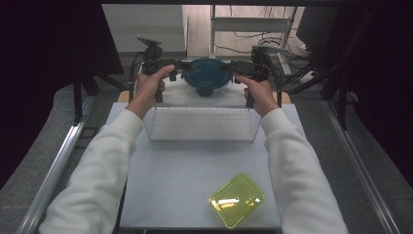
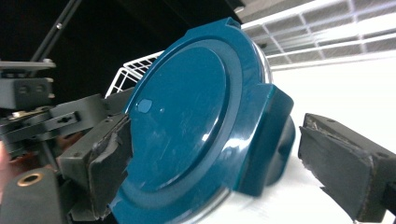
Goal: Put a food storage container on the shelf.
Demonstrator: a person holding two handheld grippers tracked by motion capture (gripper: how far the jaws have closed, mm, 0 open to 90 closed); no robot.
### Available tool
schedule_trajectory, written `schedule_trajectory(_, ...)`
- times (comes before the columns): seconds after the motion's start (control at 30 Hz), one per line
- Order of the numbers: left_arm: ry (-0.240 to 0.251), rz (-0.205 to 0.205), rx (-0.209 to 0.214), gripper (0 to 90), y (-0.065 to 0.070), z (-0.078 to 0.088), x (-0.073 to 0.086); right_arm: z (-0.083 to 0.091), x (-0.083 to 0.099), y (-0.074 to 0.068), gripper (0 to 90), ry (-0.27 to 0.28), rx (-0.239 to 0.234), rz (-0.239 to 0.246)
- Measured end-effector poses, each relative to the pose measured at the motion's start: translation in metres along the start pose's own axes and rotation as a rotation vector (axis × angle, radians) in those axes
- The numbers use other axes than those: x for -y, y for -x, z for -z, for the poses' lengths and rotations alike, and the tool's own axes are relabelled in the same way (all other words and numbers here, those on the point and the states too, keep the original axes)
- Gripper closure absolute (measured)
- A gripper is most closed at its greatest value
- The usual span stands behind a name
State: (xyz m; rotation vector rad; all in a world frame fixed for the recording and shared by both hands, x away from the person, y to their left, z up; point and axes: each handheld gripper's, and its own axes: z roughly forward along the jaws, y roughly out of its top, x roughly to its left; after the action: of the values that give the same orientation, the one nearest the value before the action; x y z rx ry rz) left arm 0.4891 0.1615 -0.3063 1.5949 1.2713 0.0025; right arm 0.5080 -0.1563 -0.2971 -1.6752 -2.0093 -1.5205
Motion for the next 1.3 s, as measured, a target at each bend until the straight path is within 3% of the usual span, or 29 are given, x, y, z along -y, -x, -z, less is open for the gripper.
schedule_trajectory(0.03, 0.0, 0.0, 0.0, 17.3, 0.0, 0.0, 0.0, 0.0, 0.0, 0.0, 9.7, 0.0, 0.0, 0.0)
schedule_trajectory(0.1, 0.013, -0.032, -0.017, 17.4, 0.006, 0.007, 0.003, 0.011, 0.002, -0.005, 9.6, 0.011, 0.028, 0.059)
schedule_trajectory(0.17, 0.027, -0.036, -0.003, 17.4, 0.009, 0.013, 0.007, 0.015, 0.003, -0.006, 9.6, 0.015, 0.036, 0.082)
schedule_trajectory(0.23, 0.014, -0.061, -0.012, 17.5, 0.012, 0.02, 0.015, 0.028, 0.01, -0.011, 11.1, 0.025, 0.049, 0.151)
schedule_trajectory(0.27, 0.014, -0.061, -0.012, 17.4, 0.012, 0.02, 0.015, 0.028, 0.01, -0.011, 11.1, 0.025, 0.049, 0.151)
schedule_trajectory(0.3, 0.006, -0.085, -0.015, 17.5, 0.013, 0.024, 0.022, 0.036, 0.016, -0.013, 12.0, 0.022, 0.058, 0.194)
schedule_trajectory(0.37, 0.013, -0.087, -0.017, 17.6, 0.014, 0.026, 0.025, 0.039, 0.02, -0.014, 12.6, 0.019, 0.063, 0.214)
schedule_trajectory(0.4, 0.006, -0.118, -0.039, 17.6, 0.016, 0.029, 0.031, 0.048, 0.03, -0.014, 14.2, 0.02, 0.068, 0.263)
schedule_trajectory(0.53, -0.013, -0.23, -0.066, 17.8, 0.029, 0.038, 0.057, 0.062, 0.047, -0.011, 15.9, 0.029, 0.071, 0.333)
schedule_trajectory(0.57, -0.013, -0.23, -0.066, 17.8, 0.029, 0.038, 0.057, 0.062, 0.047, -0.011, 15.9, 0.029, 0.071, 0.333)
schedule_trajectory(0.6, -0.017, -0.26, -0.061, 17.8, 0.033, 0.042, 0.069, 0.07, 0.056, -0.009, 16.7, 0.04, 0.083, 0.379)
schedule_trajectory(0.73, -0.03, -0.282, -0.041, 18.0, 0.037, 0.047, 0.087, 0.083, 0.077, -0.002, 18.4, 0.047, 0.093, 0.438)
schedule_trajectory(0.77, -0.04, -0.298, -0.043, 18.0, 0.038, 0.048, 0.1, 0.086, 0.082, 0.0, 18.9, 0.047, 0.094, 0.451)
schedule_trajectory(0.93, -0.047, -0.315, -0.055, 18.2, 0.036, 0.052, 0.132, 0.101, 0.113, 0.008, 20.8, 0.048, 0.075, 0.489)
schedule_trajectory(1.1, -0.063, -0.325, -0.064, 18.4, 0.038, 0.049, 0.153, 0.107, 0.136, 0.016, 22.4, 0.041, 0.067, 0.494)
schedule_trajectory(1.3, -0.134, -0.381, -0.069, 18.5, 0.042, 0.044, 0.192, 0.115, 0.173, 0.033, 24.0, 0.018, 0.072, 0.492)
